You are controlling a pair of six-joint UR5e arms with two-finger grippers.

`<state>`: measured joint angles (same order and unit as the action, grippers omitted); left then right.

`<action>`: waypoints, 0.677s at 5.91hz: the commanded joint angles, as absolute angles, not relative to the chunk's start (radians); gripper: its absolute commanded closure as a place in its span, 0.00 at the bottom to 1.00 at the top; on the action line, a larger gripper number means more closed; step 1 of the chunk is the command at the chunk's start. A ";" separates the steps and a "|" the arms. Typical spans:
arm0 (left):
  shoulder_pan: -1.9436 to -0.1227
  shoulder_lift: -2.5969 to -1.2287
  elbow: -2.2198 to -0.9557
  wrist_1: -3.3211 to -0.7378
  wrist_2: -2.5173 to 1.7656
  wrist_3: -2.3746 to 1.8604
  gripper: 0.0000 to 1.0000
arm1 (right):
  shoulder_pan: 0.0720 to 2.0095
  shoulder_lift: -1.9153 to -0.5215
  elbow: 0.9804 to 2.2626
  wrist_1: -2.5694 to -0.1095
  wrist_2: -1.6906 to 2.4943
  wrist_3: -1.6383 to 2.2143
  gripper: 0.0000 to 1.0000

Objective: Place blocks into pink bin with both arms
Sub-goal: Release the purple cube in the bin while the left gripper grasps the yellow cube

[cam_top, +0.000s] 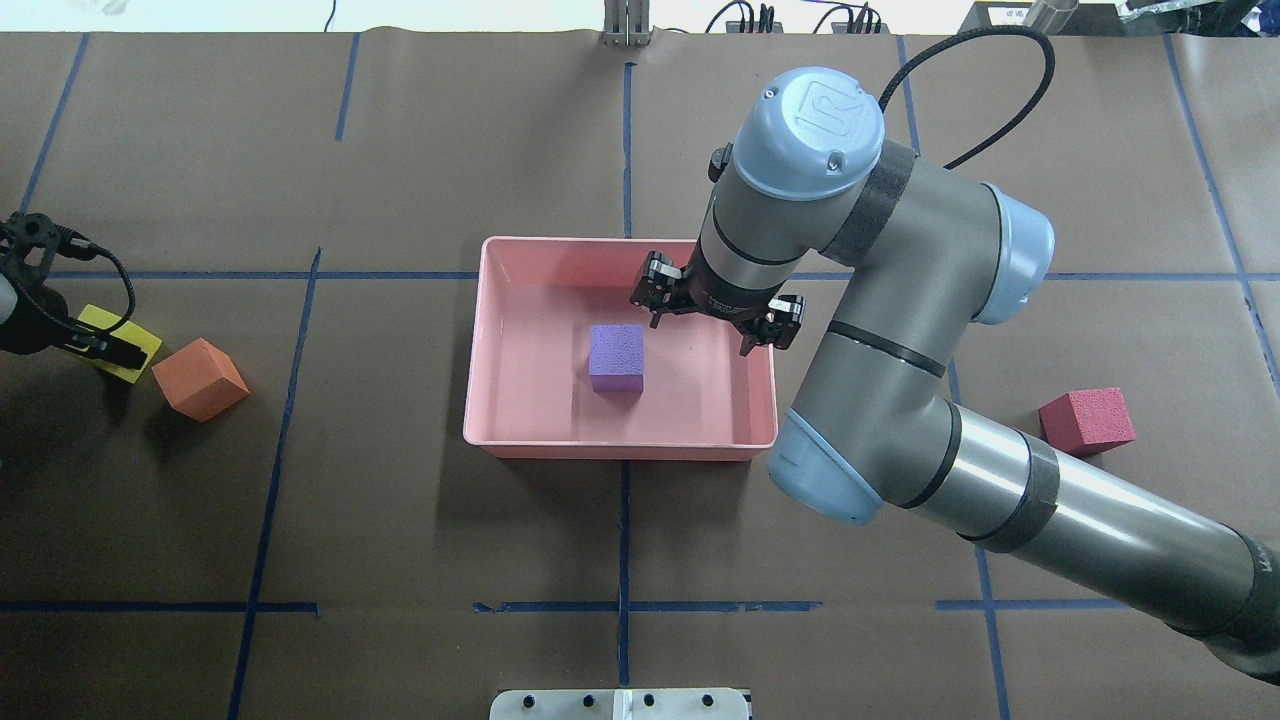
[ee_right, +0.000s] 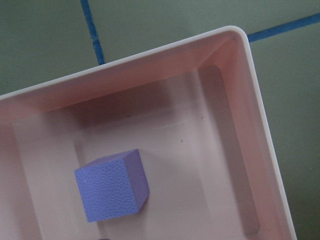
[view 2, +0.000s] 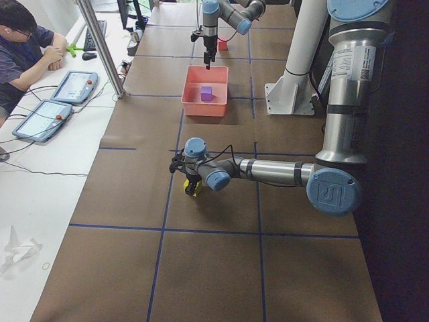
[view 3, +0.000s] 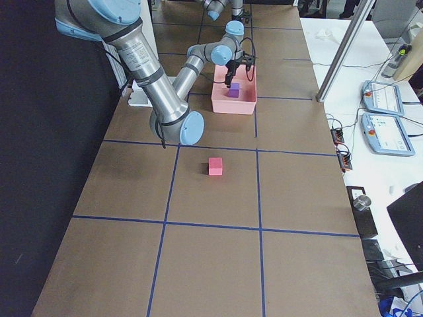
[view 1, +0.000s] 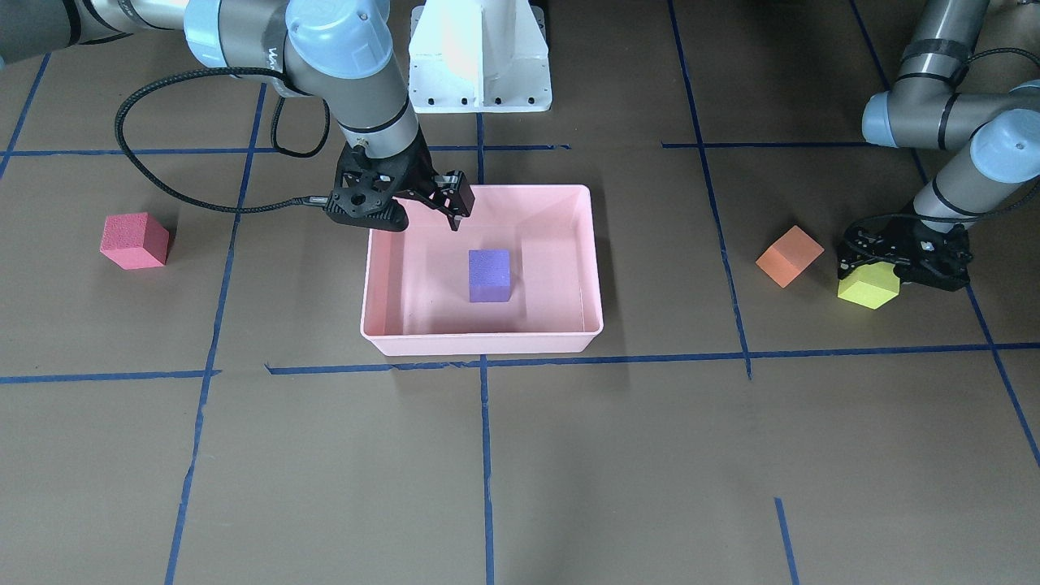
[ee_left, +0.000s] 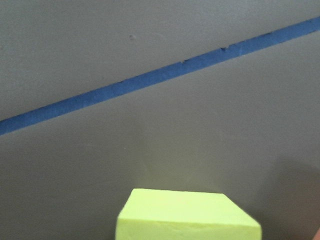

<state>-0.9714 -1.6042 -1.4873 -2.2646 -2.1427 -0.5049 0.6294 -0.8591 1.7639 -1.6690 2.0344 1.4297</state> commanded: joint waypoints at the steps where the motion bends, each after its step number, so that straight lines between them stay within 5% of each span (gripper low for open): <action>1: -0.994 -1.647 -1.506 -2.261 -2.143 -0.503 0.60 | 0.634 -0.859 1.767 -1.669 2.036 1.428 0.00; 4: -1.089 -1.779 -1.570 -2.130 -2.143 -0.543 0.64 | 0.658 -0.960 1.857 -1.669 2.037 1.309 0.00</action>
